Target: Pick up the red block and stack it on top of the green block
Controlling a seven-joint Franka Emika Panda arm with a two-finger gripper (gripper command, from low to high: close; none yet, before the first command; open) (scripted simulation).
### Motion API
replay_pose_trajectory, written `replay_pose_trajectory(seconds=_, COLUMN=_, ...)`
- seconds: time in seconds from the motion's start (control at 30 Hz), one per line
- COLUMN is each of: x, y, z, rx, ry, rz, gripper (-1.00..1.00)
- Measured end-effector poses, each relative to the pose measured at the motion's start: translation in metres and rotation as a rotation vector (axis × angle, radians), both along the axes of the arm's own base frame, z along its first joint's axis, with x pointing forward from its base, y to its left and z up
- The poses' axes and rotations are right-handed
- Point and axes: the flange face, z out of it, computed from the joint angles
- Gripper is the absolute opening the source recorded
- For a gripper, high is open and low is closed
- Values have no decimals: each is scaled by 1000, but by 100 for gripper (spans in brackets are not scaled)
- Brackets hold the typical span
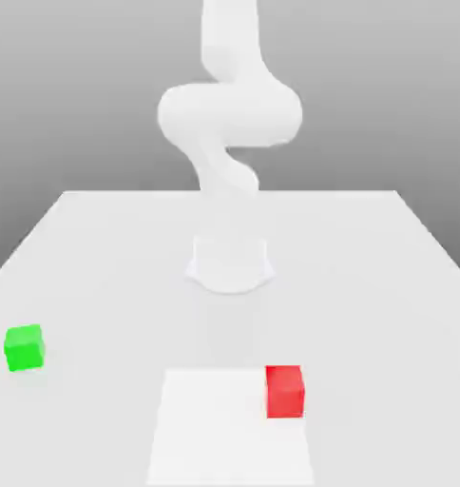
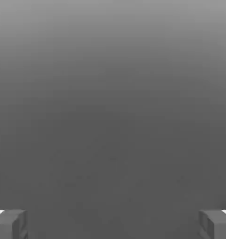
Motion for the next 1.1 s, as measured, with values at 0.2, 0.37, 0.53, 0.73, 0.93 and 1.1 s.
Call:
replay_pose_trajectory(seconds=0.2, x=51, y=11, z=-105, rx=-83, ry=140, rz=287, gripper=0)
replay_pose_trajectory(seconds=0.37, x=71, y=33, z=-195, rx=-166, ry=242, rz=524, gripper=0)
replay_pose_trajectory(seconds=0.53, x=70, y=56, z=-283, rx=-263, ry=335, rz=762, gripper=0)
replay_pose_trajectory(seconds=0.73, x=48, y=76, z=-375, rx=-396, ry=436, rz=1047, gripper=0)
replay_pose_trajectory(seconds=0.93, x=11, y=81, z=-447, rx=-551, ry=524, rz=1330, gripper=0)
replay_pose_trajectory(seconds=1.1, x=6, y=80, z=-471, rx=-600, ry=536, rz=1400, gripper=0)
